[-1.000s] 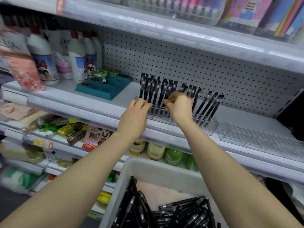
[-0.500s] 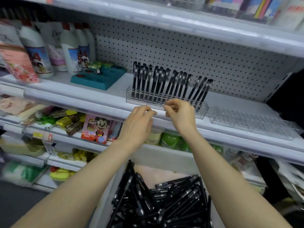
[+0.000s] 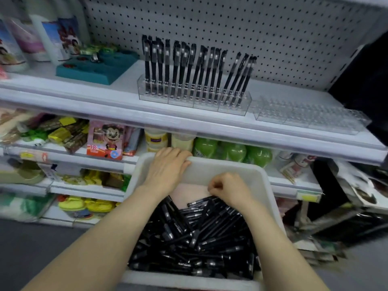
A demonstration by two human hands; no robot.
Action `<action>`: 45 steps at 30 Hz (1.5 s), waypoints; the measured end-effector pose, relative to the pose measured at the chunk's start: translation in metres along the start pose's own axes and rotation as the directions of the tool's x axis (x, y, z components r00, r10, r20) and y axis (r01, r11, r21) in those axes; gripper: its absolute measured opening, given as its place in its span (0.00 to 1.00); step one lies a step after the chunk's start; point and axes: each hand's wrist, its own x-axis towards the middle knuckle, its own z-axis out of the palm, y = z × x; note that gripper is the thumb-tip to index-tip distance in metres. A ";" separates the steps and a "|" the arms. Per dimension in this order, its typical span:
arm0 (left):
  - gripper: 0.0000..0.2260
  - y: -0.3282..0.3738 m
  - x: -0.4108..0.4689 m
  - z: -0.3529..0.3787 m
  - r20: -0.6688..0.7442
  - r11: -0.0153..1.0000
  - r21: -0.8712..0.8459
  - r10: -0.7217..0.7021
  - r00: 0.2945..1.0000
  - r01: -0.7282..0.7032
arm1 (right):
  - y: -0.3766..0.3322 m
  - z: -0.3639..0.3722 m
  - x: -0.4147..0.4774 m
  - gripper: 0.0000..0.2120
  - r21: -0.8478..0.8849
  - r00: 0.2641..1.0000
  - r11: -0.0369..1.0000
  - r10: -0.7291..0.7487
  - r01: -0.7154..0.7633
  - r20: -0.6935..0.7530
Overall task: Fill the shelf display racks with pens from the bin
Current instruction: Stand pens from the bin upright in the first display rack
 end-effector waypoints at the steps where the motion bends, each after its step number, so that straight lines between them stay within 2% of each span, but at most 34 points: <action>1: 0.16 0.000 0.001 0.000 0.010 1.000 -0.004 -0.006 1.000 0.006 | 0.000 0.001 0.000 0.04 -0.022 0.999 1.000 -0.005 0.006 0.040; 6: 0.17 0.000 0.003 -0.001 0.041 1.000 -0.005 -0.030 0.999 0.031 | -0.008 0.004 0.008 0.04 -0.065 0.987 0.998 -0.012 0.023 0.158; 11: 0.16 0.002 0.001 -0.002 0.030 1.000 -0.011 -0.029 0.999 0.029 | -0.010 0.006 0.007 0.08 -0.022 0.956 0.999 -0.041 0.049 0.291; 15: 0.13 0.001 0.001 -0.003 0.034 0.999 -0.028 -0.033 0.999 0.034 | -0.008 0.005 0.006 0.04 0.012 0.947 0.996 -0.085 0.086 0.311; 17: 0.13 0.003 0.000 -0.006 0.040 0.998 -0.047 -0.035 0.999 0.037 | -0.006 0.000 0.005 0.05 0.094 0.948 0.992 -0.111 0.086 0.298; 20: 0.12 0.006 0.000 -0.011 0.051 0.994 -0.102 -0.043 0.998 0.048 | -0.006 -0.021 0.000 0.04 0.304 0.967 0.949 -0.156 0.090 0.200; 23: 0.13 0.010 0.006 -0.021 0.012 0.974 -0.216 -0.064 0.998 0.065 | -0.014 -0.051 -0.006 0.03 0.509 0.981 0.851 -0.186 0.130 0.062; 27: 0.14 0.013 0.031 -0.053 -0.125 0.972 -0.235 -0.051 0.991 0.020 | -0.034 -0.098 -0.002 0.02 0.598 0.980 0.777 -0.172 0.199 -0.103; 30: 0.16 0.006 0.061 -0.080 -0.192 0.987 -0.159 -0.069 0.979 0.039 | -0.055 -0.133 0.012 0.03 0.615 0.948 0.733 -0.132 0.290 -0.291; 35: 0.22 -0.022 0.102 -0.095 -0.217 0.994 -0.004 -0.109 0.970 0.111 | -0.093 -0.174 0.051 0.04 0.537 0.802 0.708 -0.069 0.458 -0.593; 39: 0.22 -0.037 0.110 -0.087 -0.200 0.993 0.011 -0.110 0.974 0.115 | -0.117 -0.181 0.082 0.02 0.464 0.717 0.750 -0.020 0.471 -0.697; 45: 0.23 -0.041 0.111 -0.083 -0.222 0.995 -0.021 -0.104 0.970 0.102 | -0.133 -0.168 0.125 0.04 0.310 0.675 0.852 -0.066 0.421 -0.735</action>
